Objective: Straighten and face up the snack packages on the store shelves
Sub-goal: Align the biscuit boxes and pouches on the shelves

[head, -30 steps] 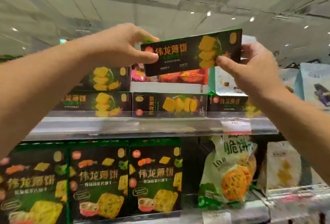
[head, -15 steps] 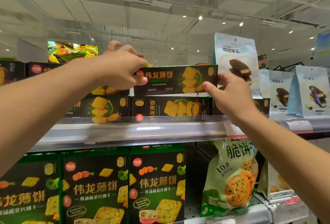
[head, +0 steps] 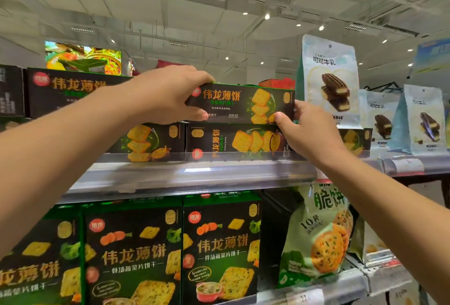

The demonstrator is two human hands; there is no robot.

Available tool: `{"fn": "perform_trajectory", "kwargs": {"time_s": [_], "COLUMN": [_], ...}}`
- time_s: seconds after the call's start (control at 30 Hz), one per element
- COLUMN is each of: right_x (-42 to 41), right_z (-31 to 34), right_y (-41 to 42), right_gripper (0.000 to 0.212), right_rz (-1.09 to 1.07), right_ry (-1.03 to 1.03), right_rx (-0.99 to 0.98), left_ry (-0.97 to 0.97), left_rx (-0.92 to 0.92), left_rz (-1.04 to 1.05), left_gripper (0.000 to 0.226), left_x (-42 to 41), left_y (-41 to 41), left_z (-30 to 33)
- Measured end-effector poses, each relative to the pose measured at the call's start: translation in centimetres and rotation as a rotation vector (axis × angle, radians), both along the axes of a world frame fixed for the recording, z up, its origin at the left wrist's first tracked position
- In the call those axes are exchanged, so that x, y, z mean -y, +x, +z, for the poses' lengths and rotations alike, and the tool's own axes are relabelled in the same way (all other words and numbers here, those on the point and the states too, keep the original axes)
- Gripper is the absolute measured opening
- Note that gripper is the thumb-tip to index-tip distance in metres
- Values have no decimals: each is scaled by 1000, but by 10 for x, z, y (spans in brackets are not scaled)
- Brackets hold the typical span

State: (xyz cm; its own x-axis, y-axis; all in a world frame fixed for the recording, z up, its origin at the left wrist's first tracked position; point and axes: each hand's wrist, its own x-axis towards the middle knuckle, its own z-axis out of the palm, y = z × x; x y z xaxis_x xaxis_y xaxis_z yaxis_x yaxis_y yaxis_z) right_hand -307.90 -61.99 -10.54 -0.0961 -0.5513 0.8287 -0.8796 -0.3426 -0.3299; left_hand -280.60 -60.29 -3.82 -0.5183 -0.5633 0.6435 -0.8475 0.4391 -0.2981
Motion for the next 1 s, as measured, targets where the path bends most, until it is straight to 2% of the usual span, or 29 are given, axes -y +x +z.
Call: {"fn": "perform_trajectory", "kwargs": {"time_s": [0.2, 0.3, 0.4, 0.47, 0.53, 0.8, 1.0], "right_x": [-10, -17, -27, -30, -31, -16, 3], "right_z": [-4, -18, -44, -61, -74, -98, -119], "right_y": [2, 3, -4, -18, -37, -133, -202], "right_gripper": [30, 32, 50, 47, 42, 47, 56], "right_rz": [-80, 6, 86, 124, 143, 200, 245], "right_ry": [81, -46, -141, -133, -96, -30, -58], "right_rx": [-98, -24, -24, -97, -172, -369, -377], "left_ry": [-42, -197, -393, -391, -351, -251, -335], "left_rx": [34, 49, 33, 76, 136, 84, -92], "left_rz": [35, 13, -247, -355, -370, -82, 124], "left_gripper": [71, 76, 48, 38, 34, 58, 63], "left_x": [2, -1, -14, -21, -21, 3, 7], "left_y": [-1, -5, -31, -56, -80, -162, -196], "left_z": [-1, -8, -34, -58, -82, -134, -153]}}
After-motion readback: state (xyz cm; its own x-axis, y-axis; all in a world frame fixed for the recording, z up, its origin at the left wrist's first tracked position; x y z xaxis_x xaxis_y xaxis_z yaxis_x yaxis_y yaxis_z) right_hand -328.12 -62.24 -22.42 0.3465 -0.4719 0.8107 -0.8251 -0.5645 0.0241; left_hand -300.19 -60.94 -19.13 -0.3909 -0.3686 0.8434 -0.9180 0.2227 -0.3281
